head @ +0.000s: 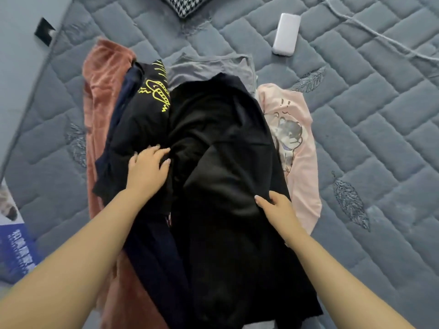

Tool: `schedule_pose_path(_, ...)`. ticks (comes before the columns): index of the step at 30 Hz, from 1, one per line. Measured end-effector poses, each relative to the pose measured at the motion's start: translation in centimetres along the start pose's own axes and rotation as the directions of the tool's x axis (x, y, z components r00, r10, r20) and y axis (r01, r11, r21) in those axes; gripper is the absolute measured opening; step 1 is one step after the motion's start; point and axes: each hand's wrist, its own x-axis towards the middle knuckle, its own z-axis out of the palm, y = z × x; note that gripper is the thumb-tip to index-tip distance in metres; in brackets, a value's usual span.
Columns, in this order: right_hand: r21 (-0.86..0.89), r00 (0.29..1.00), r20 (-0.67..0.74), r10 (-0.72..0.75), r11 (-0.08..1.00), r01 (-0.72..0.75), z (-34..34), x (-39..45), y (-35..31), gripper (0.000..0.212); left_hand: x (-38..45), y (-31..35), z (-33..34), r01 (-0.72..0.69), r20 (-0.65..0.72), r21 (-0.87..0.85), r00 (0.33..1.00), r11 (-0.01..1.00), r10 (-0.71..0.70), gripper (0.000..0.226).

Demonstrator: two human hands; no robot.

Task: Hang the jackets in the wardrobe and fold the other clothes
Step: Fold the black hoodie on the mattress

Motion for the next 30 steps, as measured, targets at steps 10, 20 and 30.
schedule_pose_path(10,-0.017,0.983,0.000,0.182,0.983,-0.182,-5.7,-8.4,9.9,0.022,-4.8,19.2,4.8,0.110,0.359,-0.688,0.910,0.717,0.205,0.044)
schedule_pose_path(20,-0.580,0.837,-0.027,-0.547,0.691,0.432,-0.5,4.2,-6.3,0.069,-5.4,11.6,1.5,0.322,0.257,-0.890,0.939,0.324,-0.228,0.029)
schedule_pose_path(30,0.233,0.934,-0.081,-0.347,0.905,0.356,-2.2,5.0,-5.0,0.021,-5.2,9.6,1.4,0.329,0.246,-0.880,0.933,0.342,-0.264,0.047)
